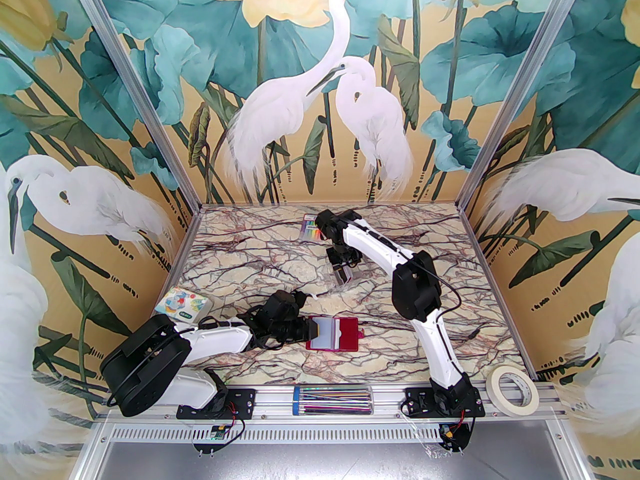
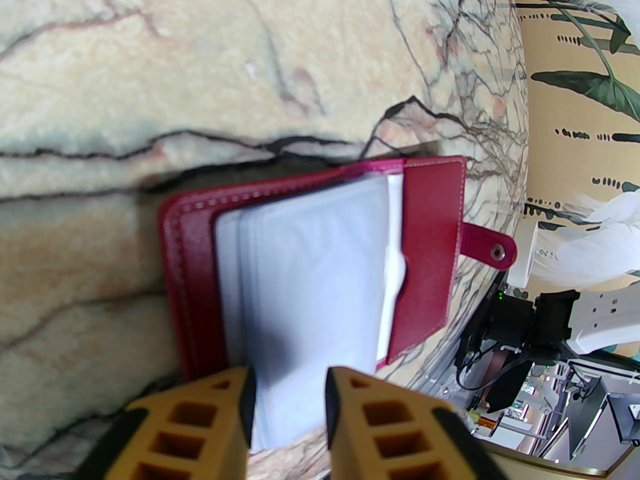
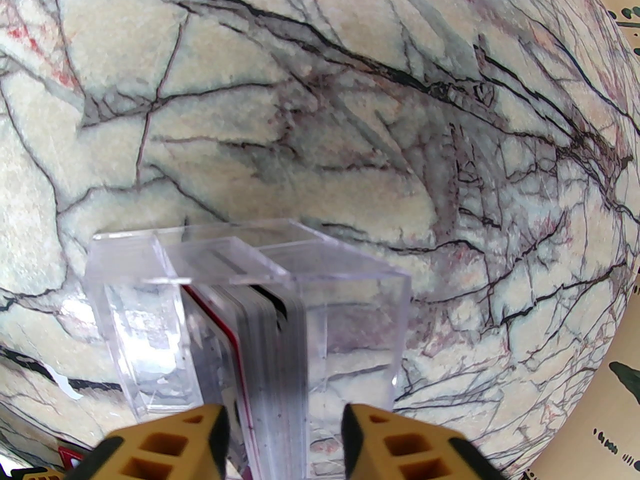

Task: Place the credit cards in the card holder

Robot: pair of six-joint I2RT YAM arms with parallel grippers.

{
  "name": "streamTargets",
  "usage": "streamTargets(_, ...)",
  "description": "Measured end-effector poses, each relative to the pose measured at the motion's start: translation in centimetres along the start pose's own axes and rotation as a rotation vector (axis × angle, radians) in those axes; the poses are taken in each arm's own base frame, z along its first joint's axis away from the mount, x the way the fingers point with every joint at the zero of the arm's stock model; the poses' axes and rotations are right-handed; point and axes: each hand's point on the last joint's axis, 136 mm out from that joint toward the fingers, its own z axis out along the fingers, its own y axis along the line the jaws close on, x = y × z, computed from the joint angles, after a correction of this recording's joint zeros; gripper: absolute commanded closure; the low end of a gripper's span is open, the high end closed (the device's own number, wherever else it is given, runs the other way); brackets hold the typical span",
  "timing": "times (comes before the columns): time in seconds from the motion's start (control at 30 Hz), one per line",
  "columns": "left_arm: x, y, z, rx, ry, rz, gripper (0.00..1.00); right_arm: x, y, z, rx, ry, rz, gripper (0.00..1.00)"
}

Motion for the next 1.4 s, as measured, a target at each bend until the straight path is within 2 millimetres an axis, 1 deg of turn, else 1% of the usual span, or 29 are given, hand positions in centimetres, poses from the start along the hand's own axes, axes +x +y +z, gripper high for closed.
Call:
streamTargets(0.43, 0.0, 0.0, 0.0, 0.000, 0.000, 0.000, 0.70, 0.2, 0.5, 0.1, -0.025, 0.013, -0.001, 0.51)
streamTargets(0.7, 0.0, 0.0, 0.0, 0.000, 0.000, 0.000, 0.70, 0.7, 0.6, 1.8, -0.013, 0.055, -0.016, 0.51)
streamTargets(1.0, 0.0, 0.0, 0.0, 0.000, 0.000, 0.000, 0.70, 0.8, 0.6, 1.7, -0.005, 0.057, -0.019, 0.53)
streamTargets(1.17, 0.0, 0.0, 0.0, 0.000, 0.000, 0.000, 0.69, 0.6, 0.4, 1.3, 0.010, 0.050, -0.022, 0.54)
streamTargets(1.4, 0.0, 0.0, 0.0, 0.000, 0.000, 0.000, 0.70, 0.2, -0.1, 0.6, 0.039, 0.031, -0.028, 0.58)
